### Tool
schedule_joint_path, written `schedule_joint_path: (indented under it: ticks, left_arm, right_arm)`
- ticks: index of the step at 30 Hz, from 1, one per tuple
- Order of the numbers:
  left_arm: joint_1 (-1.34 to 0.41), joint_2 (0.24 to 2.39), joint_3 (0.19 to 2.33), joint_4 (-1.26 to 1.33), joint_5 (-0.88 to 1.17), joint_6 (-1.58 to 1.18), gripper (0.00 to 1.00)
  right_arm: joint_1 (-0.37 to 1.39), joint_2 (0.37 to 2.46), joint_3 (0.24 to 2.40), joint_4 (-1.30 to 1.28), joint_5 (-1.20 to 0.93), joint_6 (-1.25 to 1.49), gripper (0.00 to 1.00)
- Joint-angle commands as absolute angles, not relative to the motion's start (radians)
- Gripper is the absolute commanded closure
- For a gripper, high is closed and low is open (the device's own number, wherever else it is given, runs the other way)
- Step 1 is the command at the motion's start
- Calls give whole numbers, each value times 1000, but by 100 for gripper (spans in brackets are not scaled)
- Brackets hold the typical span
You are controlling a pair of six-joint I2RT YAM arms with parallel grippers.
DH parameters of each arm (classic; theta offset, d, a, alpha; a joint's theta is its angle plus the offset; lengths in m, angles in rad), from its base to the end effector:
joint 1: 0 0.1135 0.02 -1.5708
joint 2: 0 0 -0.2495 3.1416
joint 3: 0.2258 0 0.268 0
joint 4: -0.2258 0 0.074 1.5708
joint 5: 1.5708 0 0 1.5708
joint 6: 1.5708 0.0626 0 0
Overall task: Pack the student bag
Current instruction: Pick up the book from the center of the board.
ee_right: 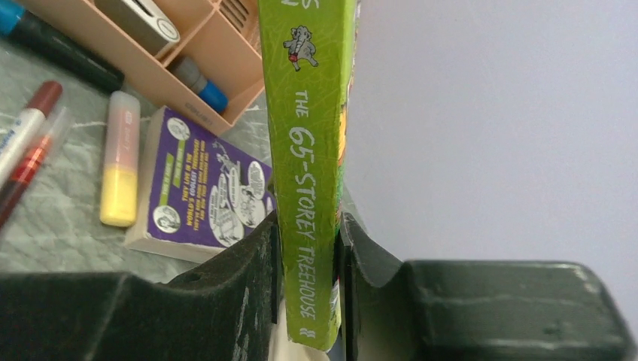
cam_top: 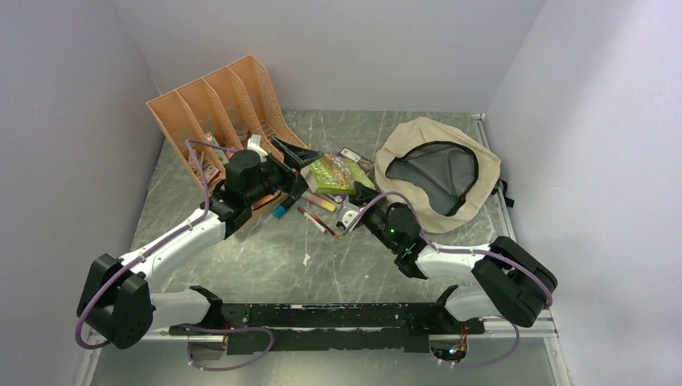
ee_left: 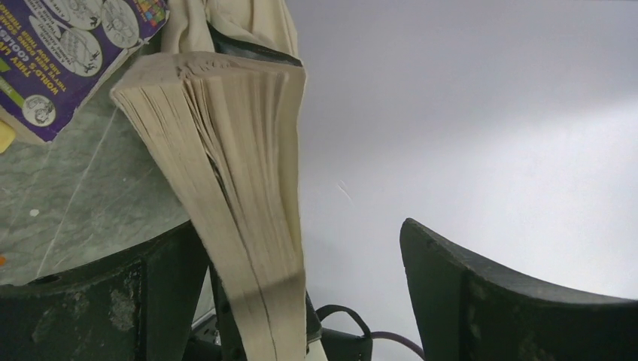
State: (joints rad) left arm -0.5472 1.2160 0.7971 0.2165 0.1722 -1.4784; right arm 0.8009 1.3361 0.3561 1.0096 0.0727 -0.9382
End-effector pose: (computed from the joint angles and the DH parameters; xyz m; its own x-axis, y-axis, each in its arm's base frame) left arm 0.2756 -0.1805 0.2688 -0.6690 -0.7411 -0.0561 -0.1104 0.1737 -0.9786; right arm 0.2077 0.2077 0.1767 0.5489 -0.5894 -0.5927 -0.3769 0.4584 -0.8049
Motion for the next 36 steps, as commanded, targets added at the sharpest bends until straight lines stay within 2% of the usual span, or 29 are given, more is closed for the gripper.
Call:
schedule_joint_path:
  ticks: [1,13,18,26,33,36]
  left_arm:
    - [-556,1216,778,298,186,-1489,3]
    - [-560,1205,721,307,209,-1486,4]
    - [-560,1220,718,320,230,-1496,21]
    - [-560,1210,713,325,217,-1492,40]
    - [-558,1213,702,357,247,-1479,71]
    - [-554,1212,700,358,268,-1460,75]
  right_arm:
    - [818,1339,342,1203,69,-1131,100]
    - [859,1407,347,1377,101,-1412,100]
    - [871,1378,335,1344,79,-1454,100]
    - [881,1326,319,1234,81,-1523,100]
    - [881,1336,326,1221,79,-1536,100]
    - [881,1328,330,1199,83,-1536,100]
